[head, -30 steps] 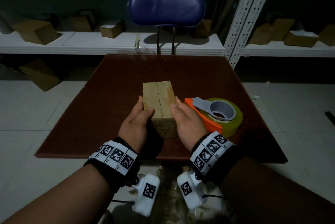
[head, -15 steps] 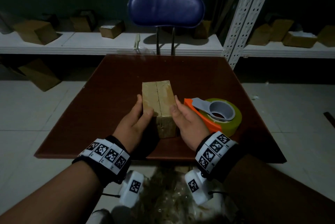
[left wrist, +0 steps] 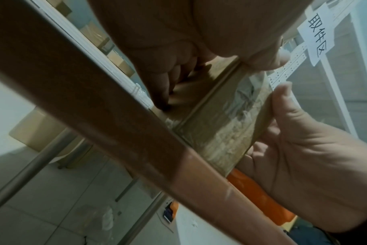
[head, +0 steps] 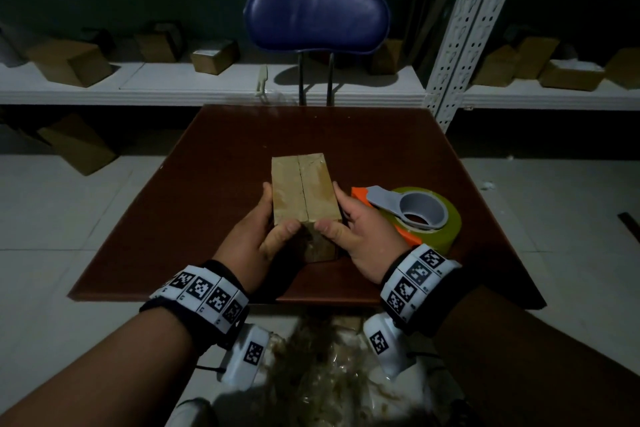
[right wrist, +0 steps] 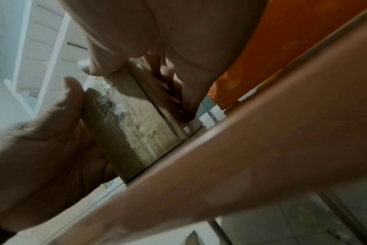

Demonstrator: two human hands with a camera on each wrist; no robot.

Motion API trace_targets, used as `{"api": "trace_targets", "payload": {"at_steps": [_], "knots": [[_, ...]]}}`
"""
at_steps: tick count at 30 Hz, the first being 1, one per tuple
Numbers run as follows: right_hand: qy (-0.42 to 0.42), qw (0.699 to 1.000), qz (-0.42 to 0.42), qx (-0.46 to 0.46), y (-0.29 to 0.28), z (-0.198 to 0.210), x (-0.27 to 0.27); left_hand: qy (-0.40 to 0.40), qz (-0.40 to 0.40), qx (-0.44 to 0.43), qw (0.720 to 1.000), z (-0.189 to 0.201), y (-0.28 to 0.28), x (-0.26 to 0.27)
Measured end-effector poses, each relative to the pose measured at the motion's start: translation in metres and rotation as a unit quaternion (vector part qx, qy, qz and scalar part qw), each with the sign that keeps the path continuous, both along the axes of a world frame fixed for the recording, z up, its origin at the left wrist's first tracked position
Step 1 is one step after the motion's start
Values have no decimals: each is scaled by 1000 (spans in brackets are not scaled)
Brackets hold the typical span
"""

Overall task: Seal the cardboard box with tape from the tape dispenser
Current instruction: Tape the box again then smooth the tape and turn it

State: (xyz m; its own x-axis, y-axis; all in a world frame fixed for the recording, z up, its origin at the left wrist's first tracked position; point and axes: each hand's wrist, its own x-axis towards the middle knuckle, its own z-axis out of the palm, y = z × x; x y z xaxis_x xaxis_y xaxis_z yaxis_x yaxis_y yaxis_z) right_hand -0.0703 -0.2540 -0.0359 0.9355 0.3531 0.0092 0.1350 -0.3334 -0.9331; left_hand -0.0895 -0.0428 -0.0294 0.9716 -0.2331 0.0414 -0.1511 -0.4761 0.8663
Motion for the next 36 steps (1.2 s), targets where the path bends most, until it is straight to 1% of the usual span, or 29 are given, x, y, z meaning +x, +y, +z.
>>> {"api": "trace_targets", "payload": {"at_steps": [5, 9, 13, 15, 18, 22, 25, 27, 29, 31, 33, 35, 36], "knots": [[-32, 999, 1, -31, -1, -6, 2, -3, -9, -5, 1000, 0, 1, 0], [-23, 999, 6, -25, -2, -10, 4, 3, -3, -2, 1000, -3, 2, 2], [-28, 998, 4, -53, -3, -17, 3, 3, -5, -13, 1000, -3, 1, 1], [-24, 998, 3, -57, -2, -18, 3, -2, -6, -2, 1000, -3, 0, 1], [-16, 999, 2, -42, -1, -15, 3, 2, 4, 9, 1000, -2, 0, 1], [-1, 1000, -1, 1, -1, -2, -4, 3, -8, 6, 1000, 2, -1, -1], [5, 999, -35, 34, 3, 7, -9, 7, 1, -7, 1000, 4, -2, -3], [10, 996, -64, 54, 9, 10, -10, 15, 1, -37, 999, 5, -5, -3], [6, 994, -88, 62, 16, 10, -12, 36, 28, -99, 994, 5, -11, -5], [7, 992, -108, 72, 22, 12, -13, 56, 77, -141, 985, 6, -18, -6], [5, 990, -126, 67, 27, 13, -14, 56, 107, -134, 984, 7, -23, -6], [-4, 990, -133, 40, 28, 13, -13, 43, 121, -107, 986, 11, -26, -7], [-8, 991, -132, 25, 27, 14, -12, 41, 128, -107, 985, 13, -27, -6]]}}
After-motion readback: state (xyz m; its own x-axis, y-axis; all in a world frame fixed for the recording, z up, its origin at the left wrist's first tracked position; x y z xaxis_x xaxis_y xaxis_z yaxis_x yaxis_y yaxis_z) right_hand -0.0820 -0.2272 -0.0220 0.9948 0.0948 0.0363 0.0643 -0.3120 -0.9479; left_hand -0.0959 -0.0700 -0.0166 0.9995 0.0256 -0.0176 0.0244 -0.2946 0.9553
